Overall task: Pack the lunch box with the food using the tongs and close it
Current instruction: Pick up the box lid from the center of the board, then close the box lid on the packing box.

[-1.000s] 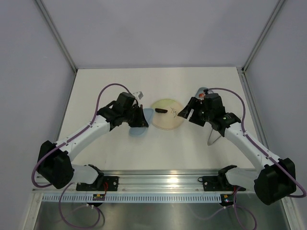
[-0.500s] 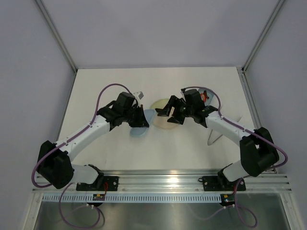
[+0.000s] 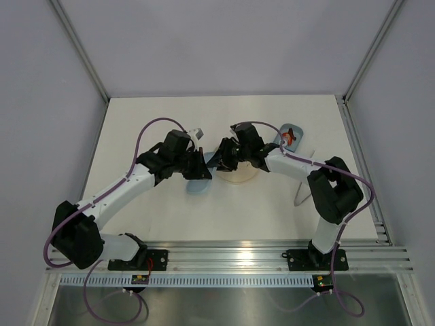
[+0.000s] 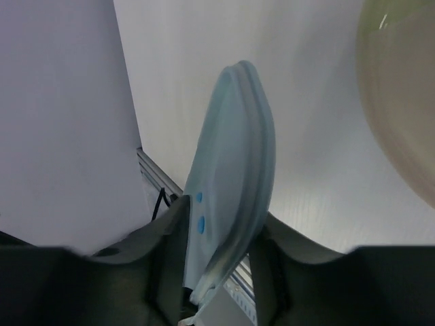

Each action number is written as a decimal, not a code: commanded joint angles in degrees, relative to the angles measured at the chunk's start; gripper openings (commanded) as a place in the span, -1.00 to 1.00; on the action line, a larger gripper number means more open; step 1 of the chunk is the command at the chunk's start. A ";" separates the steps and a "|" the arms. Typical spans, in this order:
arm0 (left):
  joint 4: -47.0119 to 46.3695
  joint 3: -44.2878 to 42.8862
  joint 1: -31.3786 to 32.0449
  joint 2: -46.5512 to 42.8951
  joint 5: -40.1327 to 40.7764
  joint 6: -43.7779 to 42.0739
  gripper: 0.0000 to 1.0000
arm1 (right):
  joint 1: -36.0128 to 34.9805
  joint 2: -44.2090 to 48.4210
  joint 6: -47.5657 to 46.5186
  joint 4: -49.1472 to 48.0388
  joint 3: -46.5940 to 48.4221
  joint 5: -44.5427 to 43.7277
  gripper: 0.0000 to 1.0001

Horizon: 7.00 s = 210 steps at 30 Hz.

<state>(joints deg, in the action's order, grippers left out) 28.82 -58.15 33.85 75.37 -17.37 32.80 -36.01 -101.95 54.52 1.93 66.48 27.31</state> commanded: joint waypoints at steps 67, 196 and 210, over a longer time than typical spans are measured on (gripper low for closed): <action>10.65 -11.02 26.19 2.51 38.13 -20.23 -1.00 | 10.95 19.06 -3.45 16.00 -0.55 -10.89 0.72; -6.93 -2.67 -12.93 -13.94 -20.43 -2.47 0.98 | 53.76 -18.28 -40.37 35.51 23.43 22.78 -1.00; -6.67 -2.58 -13.01 -13.94 -20.78 -2.65 0.98 | 52.27 -21.45 -40.81 37.26 24.75 18.92 -0.54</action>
<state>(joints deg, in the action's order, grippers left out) 23.09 -59.55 21.04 61.98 -38.28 31.24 16.73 -122.06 15.25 37.67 89.65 49.19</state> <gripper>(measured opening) 0.988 0.197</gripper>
